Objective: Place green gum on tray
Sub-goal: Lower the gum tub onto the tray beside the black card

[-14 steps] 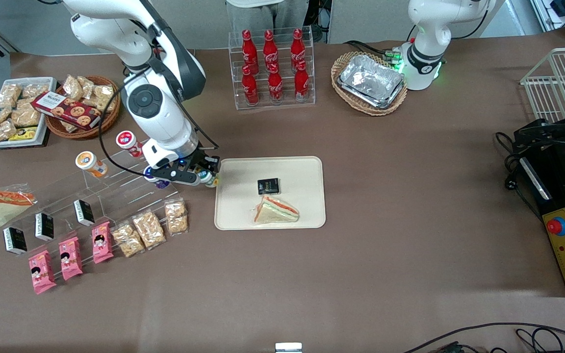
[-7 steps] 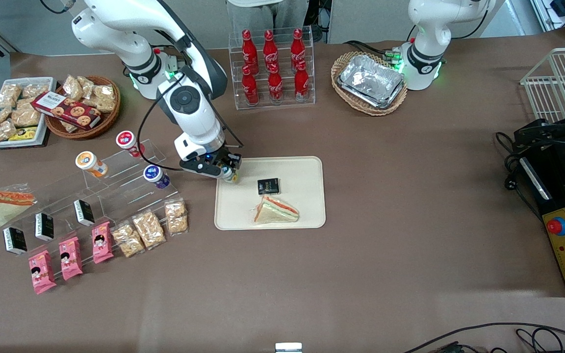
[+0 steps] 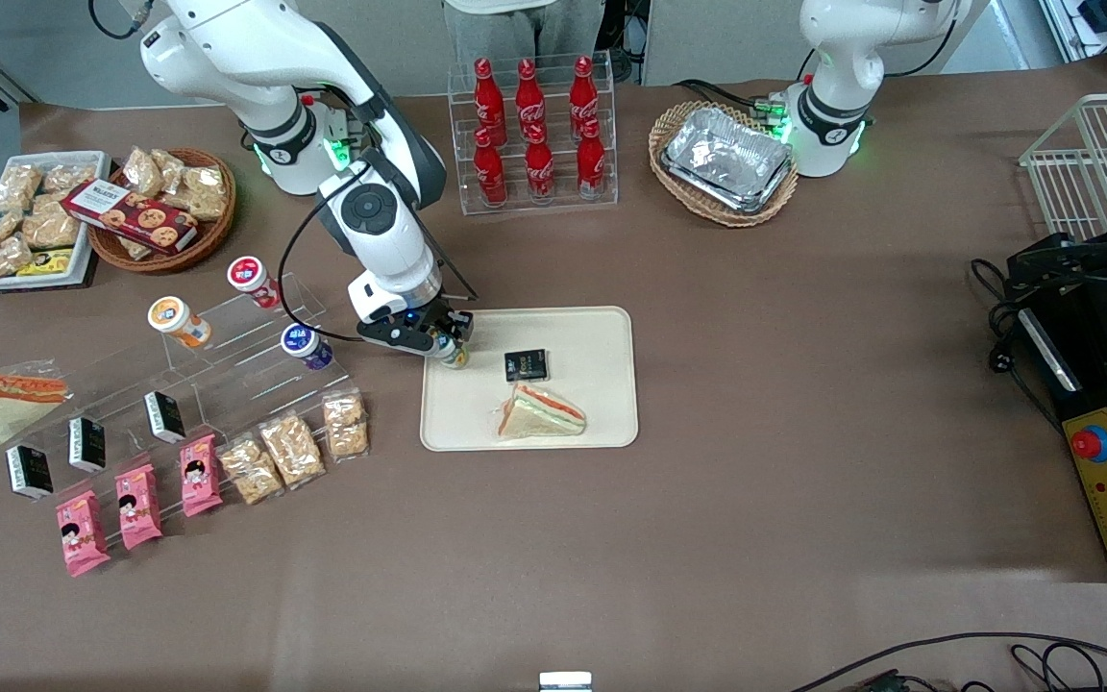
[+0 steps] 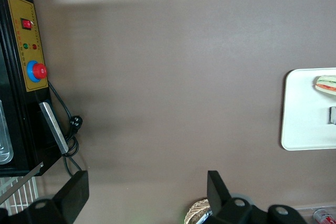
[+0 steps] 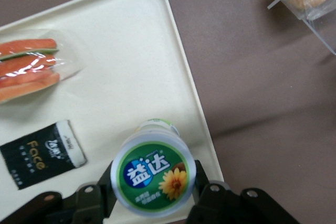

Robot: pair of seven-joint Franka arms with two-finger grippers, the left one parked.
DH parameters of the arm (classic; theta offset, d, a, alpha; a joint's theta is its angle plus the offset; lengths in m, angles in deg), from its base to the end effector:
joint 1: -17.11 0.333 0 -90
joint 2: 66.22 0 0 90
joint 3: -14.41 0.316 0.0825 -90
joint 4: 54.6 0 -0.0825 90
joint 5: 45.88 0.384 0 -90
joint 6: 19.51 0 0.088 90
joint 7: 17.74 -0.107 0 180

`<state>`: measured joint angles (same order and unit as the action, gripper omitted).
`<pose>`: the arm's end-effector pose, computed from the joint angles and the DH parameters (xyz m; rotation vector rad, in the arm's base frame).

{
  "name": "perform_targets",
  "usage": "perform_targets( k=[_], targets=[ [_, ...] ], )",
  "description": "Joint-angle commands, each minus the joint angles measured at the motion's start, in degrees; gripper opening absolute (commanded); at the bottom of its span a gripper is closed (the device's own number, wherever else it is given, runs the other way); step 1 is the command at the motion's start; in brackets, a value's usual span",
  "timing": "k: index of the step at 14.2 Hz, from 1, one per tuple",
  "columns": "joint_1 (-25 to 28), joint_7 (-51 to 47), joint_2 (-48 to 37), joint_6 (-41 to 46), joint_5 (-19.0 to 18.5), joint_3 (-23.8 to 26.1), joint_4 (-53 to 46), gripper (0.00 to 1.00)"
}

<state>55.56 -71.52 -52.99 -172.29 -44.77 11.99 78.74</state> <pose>0.4308 0.3124 0.2500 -3.0222 0.4953 -0.1178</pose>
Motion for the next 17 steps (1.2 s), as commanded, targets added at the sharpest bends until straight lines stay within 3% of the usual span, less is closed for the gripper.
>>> perform_targets(
  k=[1,2,3,4,13,17],
  targets=[
    [0.3,-1.3,0.1,-2.5,-1.2,-0.3,1.5,0.12],
    [0.3,-1.3,0.1,-2.5,-1.2,-0.3,1.5,0.29],
    [0.3,-1.8,0.2,-2.5,-1.2,-0.3,1.4,0.7],
    [0.3,-2.5,0.4,-2.5,-1.2,-0.3,1.4,1.0],
    [-0.6,-1.9,-3.5,-1.0,-1.2,-0.5,1.1,1.0],
    [-1.7,-0.2,-11.5,20.1,-1.2,-1.4,-7.8,1.0]
  ],
)
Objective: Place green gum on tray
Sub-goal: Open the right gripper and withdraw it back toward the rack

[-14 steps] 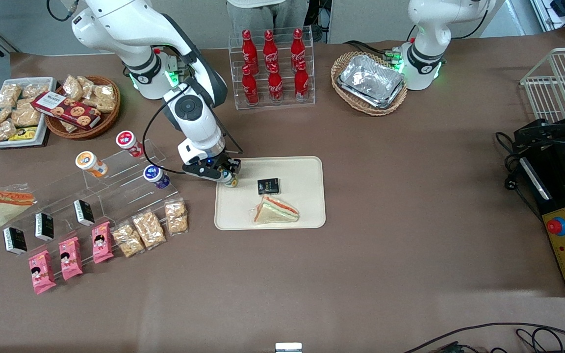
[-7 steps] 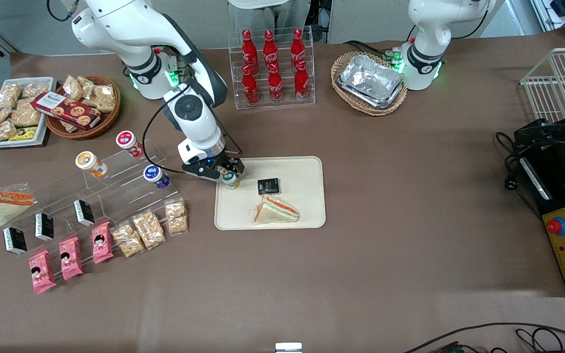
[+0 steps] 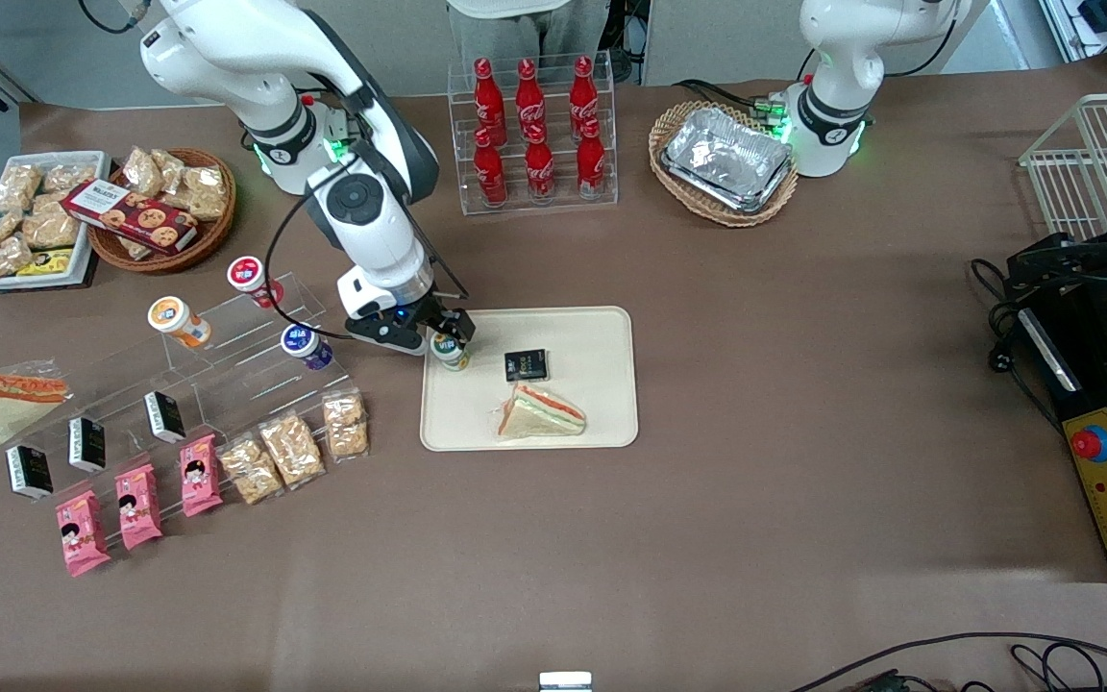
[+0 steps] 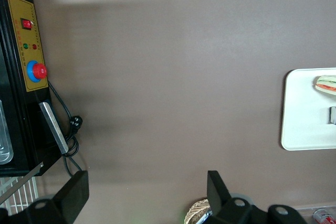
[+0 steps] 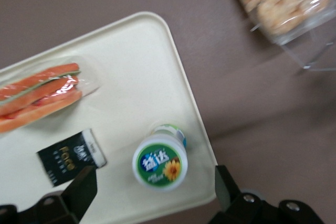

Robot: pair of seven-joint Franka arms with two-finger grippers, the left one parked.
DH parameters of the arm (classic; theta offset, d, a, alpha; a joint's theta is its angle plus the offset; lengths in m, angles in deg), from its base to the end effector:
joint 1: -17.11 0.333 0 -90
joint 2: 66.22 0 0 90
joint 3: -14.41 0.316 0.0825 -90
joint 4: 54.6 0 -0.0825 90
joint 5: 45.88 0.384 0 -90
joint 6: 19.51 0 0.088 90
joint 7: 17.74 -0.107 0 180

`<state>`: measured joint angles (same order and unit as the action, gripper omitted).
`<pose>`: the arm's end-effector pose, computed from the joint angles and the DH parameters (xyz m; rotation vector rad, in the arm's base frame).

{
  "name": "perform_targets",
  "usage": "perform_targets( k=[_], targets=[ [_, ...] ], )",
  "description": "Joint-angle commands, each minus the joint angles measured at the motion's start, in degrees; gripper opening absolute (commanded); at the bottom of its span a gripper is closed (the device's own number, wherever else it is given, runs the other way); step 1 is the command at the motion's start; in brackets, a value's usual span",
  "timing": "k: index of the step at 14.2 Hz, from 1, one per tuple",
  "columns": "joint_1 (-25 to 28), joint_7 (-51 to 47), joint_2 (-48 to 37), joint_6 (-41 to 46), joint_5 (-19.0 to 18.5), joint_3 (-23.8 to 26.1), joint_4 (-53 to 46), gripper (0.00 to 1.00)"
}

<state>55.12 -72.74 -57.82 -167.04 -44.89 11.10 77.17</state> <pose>0.4425 0.3061 0.2968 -2.9953 0.5561 -0.1373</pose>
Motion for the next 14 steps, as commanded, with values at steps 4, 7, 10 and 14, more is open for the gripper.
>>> perform_targets(
  k=[4,7,10,14],
  targets=[
    [-3.5,9.0,-8.1,39.5,-1.0,-0.6,-25.2,1.0],
    [-5.0,13.7,-7.6,54.1,-1.0,-0.6,-39.5,1.0],
    [-11.6,24.6,-8.2,59.5,-1.2,-0.4,-44.5,1.0],
    [-24.5,47.3,-10.2,59.6,-1.0,0.1,-44.5,1.0]
  ],
)
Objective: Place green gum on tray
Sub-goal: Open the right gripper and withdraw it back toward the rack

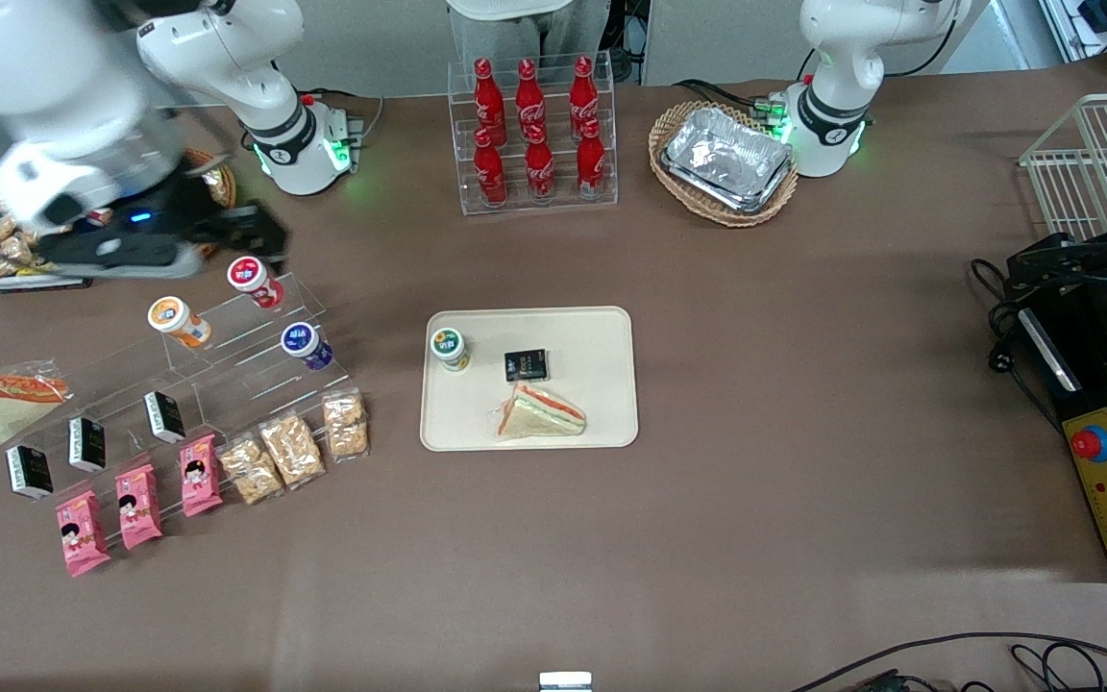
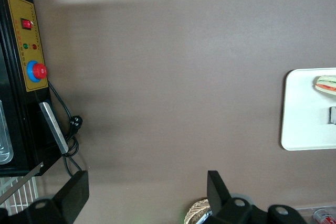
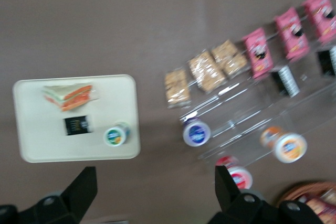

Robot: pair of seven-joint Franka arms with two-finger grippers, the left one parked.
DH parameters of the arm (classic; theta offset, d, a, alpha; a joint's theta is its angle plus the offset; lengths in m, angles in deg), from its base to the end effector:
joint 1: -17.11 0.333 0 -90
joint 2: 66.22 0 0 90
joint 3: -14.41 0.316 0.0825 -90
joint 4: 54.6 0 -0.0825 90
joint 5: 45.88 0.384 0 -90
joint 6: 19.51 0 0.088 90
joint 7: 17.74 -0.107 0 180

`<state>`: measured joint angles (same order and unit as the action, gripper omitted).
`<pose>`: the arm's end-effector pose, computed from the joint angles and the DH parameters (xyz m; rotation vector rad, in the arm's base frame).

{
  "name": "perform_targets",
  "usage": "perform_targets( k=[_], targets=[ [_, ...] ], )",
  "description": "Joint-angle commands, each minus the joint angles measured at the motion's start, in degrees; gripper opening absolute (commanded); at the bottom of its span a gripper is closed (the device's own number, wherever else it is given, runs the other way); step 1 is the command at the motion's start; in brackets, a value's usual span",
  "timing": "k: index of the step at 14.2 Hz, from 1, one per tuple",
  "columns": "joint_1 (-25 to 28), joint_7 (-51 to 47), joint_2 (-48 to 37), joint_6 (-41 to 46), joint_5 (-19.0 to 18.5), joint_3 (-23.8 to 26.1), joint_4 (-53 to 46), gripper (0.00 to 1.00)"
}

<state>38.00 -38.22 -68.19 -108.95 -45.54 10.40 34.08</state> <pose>0.5199 0.1576 0.6533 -3.1162 0.0976 -0.0661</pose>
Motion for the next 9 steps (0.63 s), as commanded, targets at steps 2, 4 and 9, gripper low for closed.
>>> perform_targets(
  k=[2,4,9],
  targets=[
    [-13.6,23.6,0.2,1.4,-0.2,0.9,-1.4,1.0],
    [-18.4,32.9,0.5,0.8,-0.1,0.8,-1.4,1.0],
    [-21.2,33.1,0.8,0.9,0.7,0.3,-1.4,1.0]
  ],
)
